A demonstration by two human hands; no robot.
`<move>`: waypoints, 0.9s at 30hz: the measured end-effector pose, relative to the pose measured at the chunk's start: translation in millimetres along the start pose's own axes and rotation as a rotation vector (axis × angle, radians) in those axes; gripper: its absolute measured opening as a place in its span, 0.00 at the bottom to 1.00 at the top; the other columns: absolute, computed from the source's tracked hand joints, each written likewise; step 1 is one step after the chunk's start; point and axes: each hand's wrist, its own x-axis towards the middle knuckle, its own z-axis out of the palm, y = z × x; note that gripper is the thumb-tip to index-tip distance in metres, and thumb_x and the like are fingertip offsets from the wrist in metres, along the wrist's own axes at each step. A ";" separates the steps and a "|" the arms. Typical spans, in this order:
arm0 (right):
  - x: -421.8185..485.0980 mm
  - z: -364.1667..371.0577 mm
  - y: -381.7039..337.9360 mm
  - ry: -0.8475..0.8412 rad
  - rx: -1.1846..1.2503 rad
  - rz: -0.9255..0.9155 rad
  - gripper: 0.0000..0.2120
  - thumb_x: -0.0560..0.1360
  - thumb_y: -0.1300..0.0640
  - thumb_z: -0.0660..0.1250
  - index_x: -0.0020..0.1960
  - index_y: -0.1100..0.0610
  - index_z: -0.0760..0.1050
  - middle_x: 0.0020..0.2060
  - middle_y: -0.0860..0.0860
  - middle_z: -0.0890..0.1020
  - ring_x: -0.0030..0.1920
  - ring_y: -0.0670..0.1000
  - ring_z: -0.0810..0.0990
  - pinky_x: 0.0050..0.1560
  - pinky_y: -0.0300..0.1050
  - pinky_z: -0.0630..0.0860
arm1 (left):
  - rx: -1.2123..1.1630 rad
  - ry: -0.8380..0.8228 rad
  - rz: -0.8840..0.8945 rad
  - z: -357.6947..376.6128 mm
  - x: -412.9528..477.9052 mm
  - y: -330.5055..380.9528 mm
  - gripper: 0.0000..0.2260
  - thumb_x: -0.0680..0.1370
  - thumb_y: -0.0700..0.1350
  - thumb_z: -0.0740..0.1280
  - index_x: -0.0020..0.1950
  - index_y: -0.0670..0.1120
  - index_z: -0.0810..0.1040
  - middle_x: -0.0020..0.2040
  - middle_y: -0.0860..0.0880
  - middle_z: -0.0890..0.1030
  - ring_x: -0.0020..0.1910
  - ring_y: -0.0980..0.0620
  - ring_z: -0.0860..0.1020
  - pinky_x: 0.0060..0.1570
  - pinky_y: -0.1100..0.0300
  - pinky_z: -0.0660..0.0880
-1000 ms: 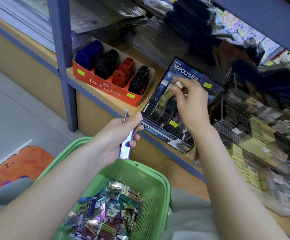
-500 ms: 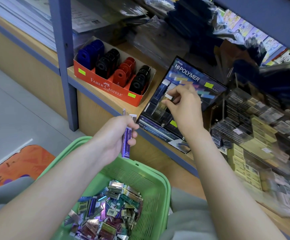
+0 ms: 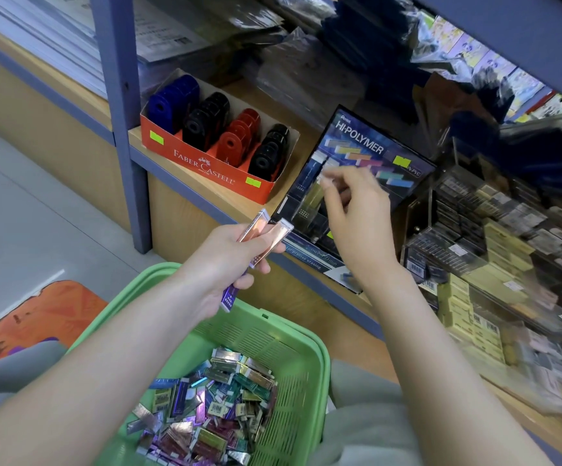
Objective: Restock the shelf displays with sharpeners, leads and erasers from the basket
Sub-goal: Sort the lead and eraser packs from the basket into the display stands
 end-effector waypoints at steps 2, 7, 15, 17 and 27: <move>-10.6 -3.0 -6.7 -0.128 0.117 0.055 0.12 0.80 0.52 0.60 0.48 0.56 0.79 0.37 0.49 0.79 0.35 0.47 0.75 0.37 0.37 0.71 | 0.023 -0.006 0.024 0.2 0.4 -0.3 0.09 0.80 0.43 0.62 0.57 0.42 0.78 0.37 0.52 0.81 0.20 0.61 0.68 0.18 0.69 0.59; -25.4 -4.6 -17.0 -0.516 0.406 0.228 0.06 0.76 0.54 0.68 0.48 0.57 0.81 0.33 0.48 0.83 0.32 0.43 0.79 0.36 0.36 0.76 | 0.084 -0.025 0.048 2.2 -2.0 0.9 0.11 0.82 0.44 0.59 0.57 0.41 0.78 0.29 0.53 0.78 0.17 0.61 0.67 0.17 0.70 0.58; -27.4 -15.3 -11.3 -0.480 0.652 0.449 0.05 0.75 0.60 0.69 0.49 0.61 0.77 0.37 0.56 0.82 0.37 0.47 0.82 0.43 0.40 0.81 | 0.165 0.001 0.059 -0.9 -0.7 -1.8 0.15 0.83 0.49 0.55 0.47 0.40 0.73 0.25 0.50 0.70 0.17 0.58 0.60 0.17 0.68 0.56; -31.1 -15.1 -10.2 -0.586 0.528 0.381 0.07 0.73 0.58 0.71 0.49 0.59 0.78 0.37 0.55 0.82 0.38 0.48 0.81 0.45 0.45 0.81 | 0.209 0.014 0.100 -1.9 0.6 -2.3 0.14 0.82 0.49 0.57 0.43 0.40 0.72 0.24 0.51 0.66 0.17 0.59 0.59 0.17 0.68 0.56; -31.9 -20.1 -6.2 -0.562 0.490 0.343 0.07 0.78 0.54 0.65 0.46 0.57 0.76 0.36 0.46 0.82 0.36 0.43 0.78 0.40 0.35 0.75 | 0.115 -0.059 0.021 6.5 6.1 2.8 0.17 0.83 0.46 0.51 0.36 0.42 0.63 0.19 0.53 0.61 0.14 0.58 0.56 0.17 0.72 0.51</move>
